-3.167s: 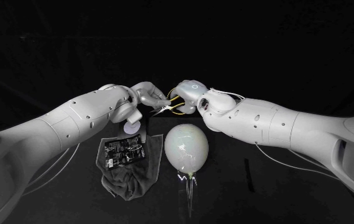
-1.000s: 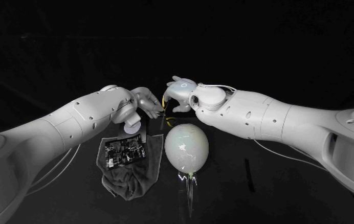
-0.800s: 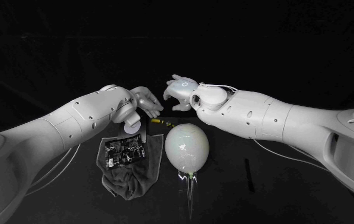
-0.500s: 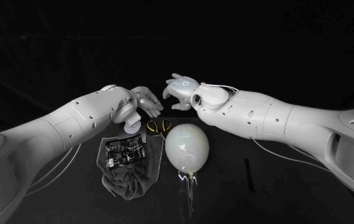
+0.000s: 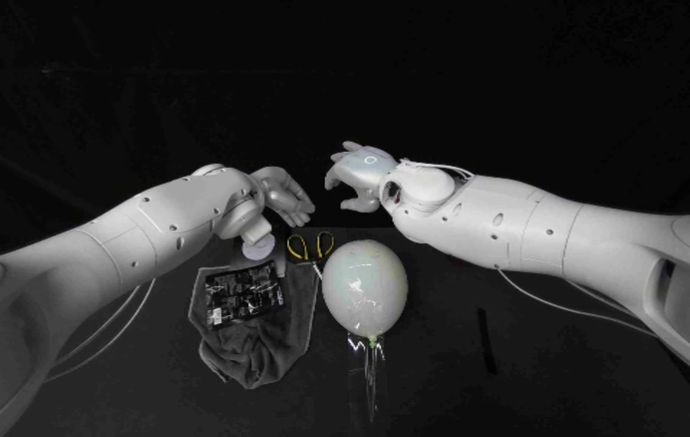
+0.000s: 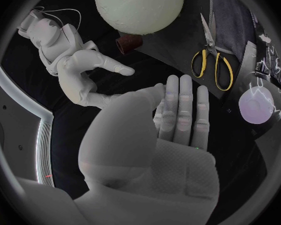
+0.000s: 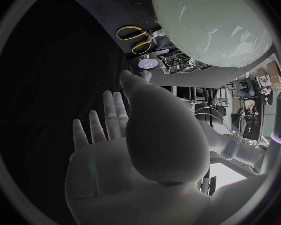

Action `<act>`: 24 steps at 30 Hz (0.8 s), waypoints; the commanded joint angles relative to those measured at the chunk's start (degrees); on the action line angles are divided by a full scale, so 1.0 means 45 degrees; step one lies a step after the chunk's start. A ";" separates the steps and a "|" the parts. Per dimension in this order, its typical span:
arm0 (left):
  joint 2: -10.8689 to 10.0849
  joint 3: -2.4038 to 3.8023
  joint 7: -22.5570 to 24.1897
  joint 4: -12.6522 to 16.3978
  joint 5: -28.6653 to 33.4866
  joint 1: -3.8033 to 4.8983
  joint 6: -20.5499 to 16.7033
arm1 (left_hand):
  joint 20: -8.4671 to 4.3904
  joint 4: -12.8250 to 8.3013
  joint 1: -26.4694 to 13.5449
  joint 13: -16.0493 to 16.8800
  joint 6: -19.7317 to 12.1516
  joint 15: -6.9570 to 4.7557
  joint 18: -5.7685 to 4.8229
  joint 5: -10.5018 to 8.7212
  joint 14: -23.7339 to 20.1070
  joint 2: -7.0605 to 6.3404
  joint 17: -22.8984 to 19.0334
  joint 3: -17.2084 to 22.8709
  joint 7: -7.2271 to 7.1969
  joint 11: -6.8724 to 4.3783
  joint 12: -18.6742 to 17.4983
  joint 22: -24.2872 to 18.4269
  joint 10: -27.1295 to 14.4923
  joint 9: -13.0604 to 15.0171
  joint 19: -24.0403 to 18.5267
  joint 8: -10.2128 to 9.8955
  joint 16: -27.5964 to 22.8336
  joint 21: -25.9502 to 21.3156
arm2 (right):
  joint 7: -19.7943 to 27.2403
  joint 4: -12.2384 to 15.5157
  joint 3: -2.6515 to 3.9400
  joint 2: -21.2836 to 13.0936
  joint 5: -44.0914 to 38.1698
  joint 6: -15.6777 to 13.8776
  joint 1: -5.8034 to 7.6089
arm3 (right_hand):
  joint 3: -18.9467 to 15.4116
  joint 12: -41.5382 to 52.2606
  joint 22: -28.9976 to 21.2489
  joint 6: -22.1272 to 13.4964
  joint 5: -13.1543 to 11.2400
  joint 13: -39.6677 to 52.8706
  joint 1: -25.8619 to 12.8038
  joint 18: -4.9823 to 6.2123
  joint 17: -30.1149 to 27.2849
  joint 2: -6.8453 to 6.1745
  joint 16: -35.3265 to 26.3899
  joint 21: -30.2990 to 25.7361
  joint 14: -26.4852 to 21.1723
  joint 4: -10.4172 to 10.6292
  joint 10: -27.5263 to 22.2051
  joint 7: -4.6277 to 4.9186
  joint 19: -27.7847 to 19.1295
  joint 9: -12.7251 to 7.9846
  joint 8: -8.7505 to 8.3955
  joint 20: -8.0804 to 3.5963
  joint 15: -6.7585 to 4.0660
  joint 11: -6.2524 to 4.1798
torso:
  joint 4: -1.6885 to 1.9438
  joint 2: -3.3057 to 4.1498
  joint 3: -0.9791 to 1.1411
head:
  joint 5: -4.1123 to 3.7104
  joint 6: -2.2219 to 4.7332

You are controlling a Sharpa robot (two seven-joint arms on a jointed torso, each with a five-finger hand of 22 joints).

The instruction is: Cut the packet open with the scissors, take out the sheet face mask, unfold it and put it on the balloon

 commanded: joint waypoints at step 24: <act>-0.0980 -0.0333 0.0569 0.0751 -0.0442 0.0024 -0.1445 | -0.0665 0.0171 -0.1591 -0.0157 -0.0659 -0.0231 0.0228 0.0051 0.1486 -0.1540 0.1605 -0.0584 0.0285 0.0228 0.0007 0.0129 -0.1699 -0.0345 0.1962 -0.1147 0.2172 0.0850 | 0.0876 0.1936 0.0019 -0.2301 0.3389 -0.1219 0.0065 | 0.1803 0.0023 0.2390 0.0824 -0.0079 -0.0008 -0.0984 0.1519 0.1279 0.0056 0.2370 0.2530 0.7939 -0.0895 0.2003 0.0669 0.7927 -0.0524 -0.0050 -0.0371 0.0264 0.1322 | -0.0013 0.0030 -0.0016 | 0.0299 -0.0105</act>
